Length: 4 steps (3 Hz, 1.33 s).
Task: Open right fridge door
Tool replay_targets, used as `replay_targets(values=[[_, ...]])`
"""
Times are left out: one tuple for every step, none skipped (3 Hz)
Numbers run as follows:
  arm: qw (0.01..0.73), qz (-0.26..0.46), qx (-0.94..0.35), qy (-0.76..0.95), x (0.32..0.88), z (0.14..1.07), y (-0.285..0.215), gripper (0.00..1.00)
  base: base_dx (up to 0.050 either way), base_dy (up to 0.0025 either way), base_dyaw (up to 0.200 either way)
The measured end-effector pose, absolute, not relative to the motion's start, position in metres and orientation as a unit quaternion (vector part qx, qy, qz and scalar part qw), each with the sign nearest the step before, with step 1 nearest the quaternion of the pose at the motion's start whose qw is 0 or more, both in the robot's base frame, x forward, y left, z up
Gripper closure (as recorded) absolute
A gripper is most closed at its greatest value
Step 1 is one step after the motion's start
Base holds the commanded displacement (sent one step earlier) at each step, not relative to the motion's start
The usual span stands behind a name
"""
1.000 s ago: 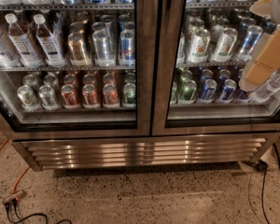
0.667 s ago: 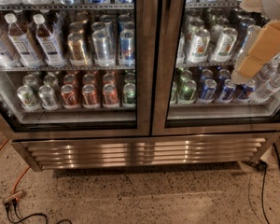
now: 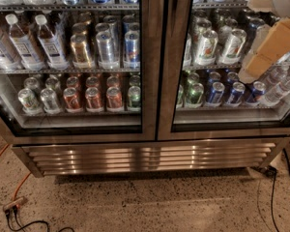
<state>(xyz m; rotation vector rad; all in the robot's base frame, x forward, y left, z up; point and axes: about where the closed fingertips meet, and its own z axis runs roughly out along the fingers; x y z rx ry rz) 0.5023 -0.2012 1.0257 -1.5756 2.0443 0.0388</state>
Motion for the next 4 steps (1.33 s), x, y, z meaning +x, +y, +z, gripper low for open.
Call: replay_targets(values=[[0.309,0.053,-0.587,0.746,0.517,1.029,-0.199,0.00,0.000,0.00000,0.000],[0.348,0.103,-0.597,0.715,0.543,1.041,-0.181,0.00,0.000,0.00000,0.000],[0.362,0.112,-0.597,0.707,0.550,1.047,-0.177,0.00,0.000,0.00000,0.000],[0.360,0.126,-0.590,0.712,0.553,1.040,-0.179,0.00,0.000,0.00000,0.000]])
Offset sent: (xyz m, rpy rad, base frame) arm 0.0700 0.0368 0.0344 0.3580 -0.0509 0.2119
